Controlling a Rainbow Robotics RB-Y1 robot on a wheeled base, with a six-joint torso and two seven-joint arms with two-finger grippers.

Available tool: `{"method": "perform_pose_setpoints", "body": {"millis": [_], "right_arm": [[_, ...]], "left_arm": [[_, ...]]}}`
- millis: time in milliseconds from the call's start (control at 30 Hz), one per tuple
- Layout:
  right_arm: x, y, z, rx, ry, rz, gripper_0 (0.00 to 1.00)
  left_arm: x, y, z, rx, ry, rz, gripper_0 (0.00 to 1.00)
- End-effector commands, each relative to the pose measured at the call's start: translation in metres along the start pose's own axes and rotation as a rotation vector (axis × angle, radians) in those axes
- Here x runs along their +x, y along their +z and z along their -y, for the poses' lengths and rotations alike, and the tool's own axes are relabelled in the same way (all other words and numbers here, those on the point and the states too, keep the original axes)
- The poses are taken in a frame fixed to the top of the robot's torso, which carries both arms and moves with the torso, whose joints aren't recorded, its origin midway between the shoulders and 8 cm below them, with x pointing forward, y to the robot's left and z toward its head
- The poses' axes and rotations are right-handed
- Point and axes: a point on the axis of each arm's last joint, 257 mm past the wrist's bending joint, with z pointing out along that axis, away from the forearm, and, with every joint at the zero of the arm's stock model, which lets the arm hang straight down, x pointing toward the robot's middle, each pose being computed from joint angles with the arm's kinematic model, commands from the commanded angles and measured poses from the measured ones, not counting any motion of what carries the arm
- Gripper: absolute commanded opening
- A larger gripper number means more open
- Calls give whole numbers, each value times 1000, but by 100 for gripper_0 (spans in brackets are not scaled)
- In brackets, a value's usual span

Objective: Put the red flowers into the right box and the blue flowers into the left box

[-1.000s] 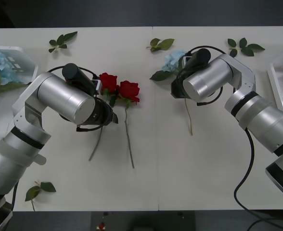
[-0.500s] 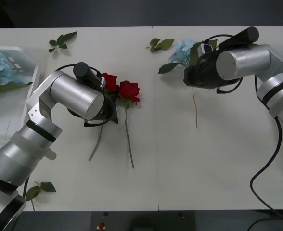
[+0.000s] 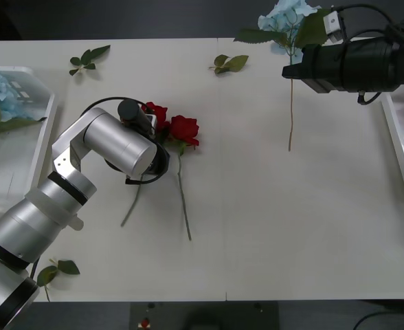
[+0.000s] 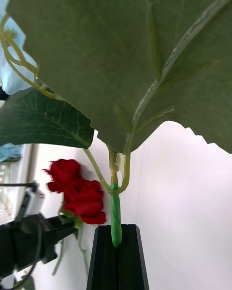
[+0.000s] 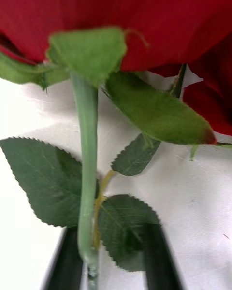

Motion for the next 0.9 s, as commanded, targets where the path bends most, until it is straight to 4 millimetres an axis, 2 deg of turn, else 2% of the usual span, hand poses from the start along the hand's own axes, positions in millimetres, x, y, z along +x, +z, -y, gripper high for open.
{"method": "perform_pose_setpoints", "body": {"millis": [33, 300, 433, 667, 900], "right_arm": [[-14, -5, -37, -107, -124, 35, 0], [0, -11, -65, -271, -200, 92, 0], [11, -17, -79, -358, -223, 135, 0], [19, -28, -89, -440, -267, 214, 0], [27, -32, -88, -462, -276, 231, 0]], "left_arm": [[-32, -16, 4, 5, -4, 70, 0], [-46, -34, 3, 4, 51, 140, 0], [-51, -52, -1, 16, 80, 191, 0], [-53, -76, -7, 66, 89, 240, 0], [-51, -100, -17, 144, 139, 237, 0]]}}
